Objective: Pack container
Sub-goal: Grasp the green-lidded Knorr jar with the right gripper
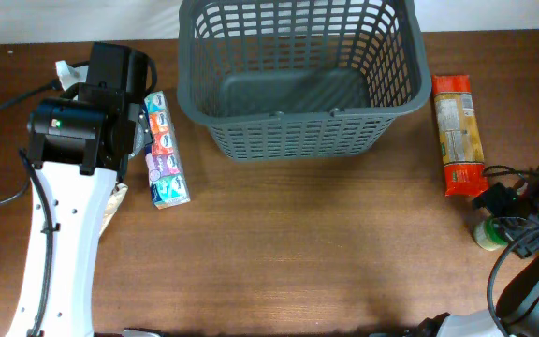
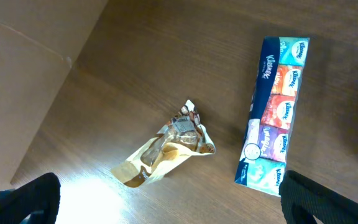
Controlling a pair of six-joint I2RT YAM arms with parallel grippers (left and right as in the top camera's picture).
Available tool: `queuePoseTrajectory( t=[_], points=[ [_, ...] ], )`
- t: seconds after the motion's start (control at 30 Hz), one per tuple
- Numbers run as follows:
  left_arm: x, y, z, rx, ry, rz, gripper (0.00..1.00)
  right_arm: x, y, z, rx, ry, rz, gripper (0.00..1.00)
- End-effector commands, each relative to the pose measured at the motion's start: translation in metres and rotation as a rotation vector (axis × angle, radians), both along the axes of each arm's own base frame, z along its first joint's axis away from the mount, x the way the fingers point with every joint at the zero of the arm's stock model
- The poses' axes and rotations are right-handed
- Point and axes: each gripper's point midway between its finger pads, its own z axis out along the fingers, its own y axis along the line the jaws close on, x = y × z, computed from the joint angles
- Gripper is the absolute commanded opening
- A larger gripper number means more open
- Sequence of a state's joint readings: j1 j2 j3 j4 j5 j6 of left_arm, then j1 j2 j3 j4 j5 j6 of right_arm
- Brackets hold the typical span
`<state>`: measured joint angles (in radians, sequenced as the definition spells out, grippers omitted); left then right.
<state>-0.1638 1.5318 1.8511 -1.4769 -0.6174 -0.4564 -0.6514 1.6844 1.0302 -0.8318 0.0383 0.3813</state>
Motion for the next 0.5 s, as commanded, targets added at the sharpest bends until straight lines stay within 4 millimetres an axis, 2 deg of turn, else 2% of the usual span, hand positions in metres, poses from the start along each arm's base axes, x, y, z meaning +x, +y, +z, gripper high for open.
queuePoseTrajectory(
  t=[0.0,0.47],
  points=[
    [0.0002,0.0013,-0.0030,0.003,0.015,0.002,1.00,-0.0051,-0.0039,-0.0040,0.011,0.006,-0.023,0.98],
    [0.0003,0.0013,-0.0029,0.003,0.014,0.002,0.99,-0.0040,-0.0091,-0.0043,0.004,-0.008,-0.029,0.99]
  ],
)
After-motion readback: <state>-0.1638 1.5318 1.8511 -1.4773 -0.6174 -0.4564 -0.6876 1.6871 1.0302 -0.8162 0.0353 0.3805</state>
